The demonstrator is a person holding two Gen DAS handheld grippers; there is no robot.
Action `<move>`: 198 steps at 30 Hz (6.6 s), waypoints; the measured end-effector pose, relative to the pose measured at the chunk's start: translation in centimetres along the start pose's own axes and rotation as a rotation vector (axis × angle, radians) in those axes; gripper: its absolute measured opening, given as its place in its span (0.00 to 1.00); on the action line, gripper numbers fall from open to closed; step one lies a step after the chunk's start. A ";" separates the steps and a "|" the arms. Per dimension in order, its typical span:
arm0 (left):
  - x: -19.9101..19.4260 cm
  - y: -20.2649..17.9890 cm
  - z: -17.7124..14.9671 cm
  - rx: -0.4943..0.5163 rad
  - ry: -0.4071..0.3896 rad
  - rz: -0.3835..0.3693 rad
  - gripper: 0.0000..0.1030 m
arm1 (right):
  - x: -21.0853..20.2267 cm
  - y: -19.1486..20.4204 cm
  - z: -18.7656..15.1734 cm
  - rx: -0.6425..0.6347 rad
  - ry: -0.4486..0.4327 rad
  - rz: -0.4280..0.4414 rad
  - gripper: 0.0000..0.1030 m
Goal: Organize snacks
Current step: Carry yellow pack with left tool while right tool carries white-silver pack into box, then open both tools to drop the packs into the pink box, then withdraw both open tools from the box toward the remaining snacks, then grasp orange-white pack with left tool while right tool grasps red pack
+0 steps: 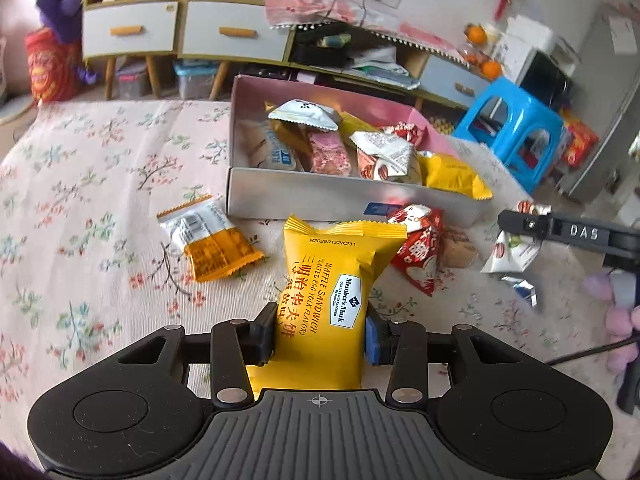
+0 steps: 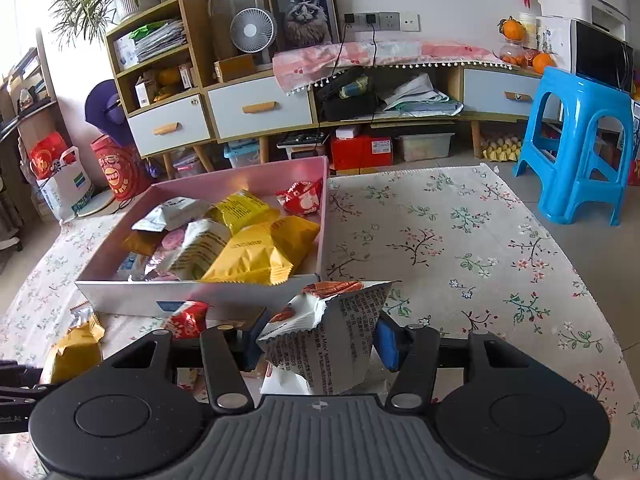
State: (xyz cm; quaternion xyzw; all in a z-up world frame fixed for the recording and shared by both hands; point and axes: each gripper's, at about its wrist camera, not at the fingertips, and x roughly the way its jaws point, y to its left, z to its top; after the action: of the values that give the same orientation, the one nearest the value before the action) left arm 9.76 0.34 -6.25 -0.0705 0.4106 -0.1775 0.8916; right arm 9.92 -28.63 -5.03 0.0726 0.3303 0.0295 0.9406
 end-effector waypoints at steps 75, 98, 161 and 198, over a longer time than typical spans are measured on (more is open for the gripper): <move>6.3 -0.3 10.2 0.134 -0.133 0.121 0.68 | 6.1 4.0 10.2 -0.048 -0.103 0.037 0.58; -1.2 -1.1 4.1 0.183 -0.073 0.102 0.87 | -1.4 5.4 5.5 -0.060 -0.042 0.008 0.89; 3.5 3.8 0.7 0.034 -0.180 0.272 0.98 | 1.6 8.5 -2.7 -0.281 -0.048 0.057 0.78; 0.2 5.6 -0.6 0.118 -0.108 0.087 0.52 | 0.6 9.3 -2.4 -0.242 0.132 0.289 0.24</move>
State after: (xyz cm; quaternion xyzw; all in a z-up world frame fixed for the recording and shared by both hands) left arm 10.83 5.42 -8.34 -0.0091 0.3536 -0.1584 0.9218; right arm 8.78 -19.06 -5.80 0.0036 0.3714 0.2085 0.9047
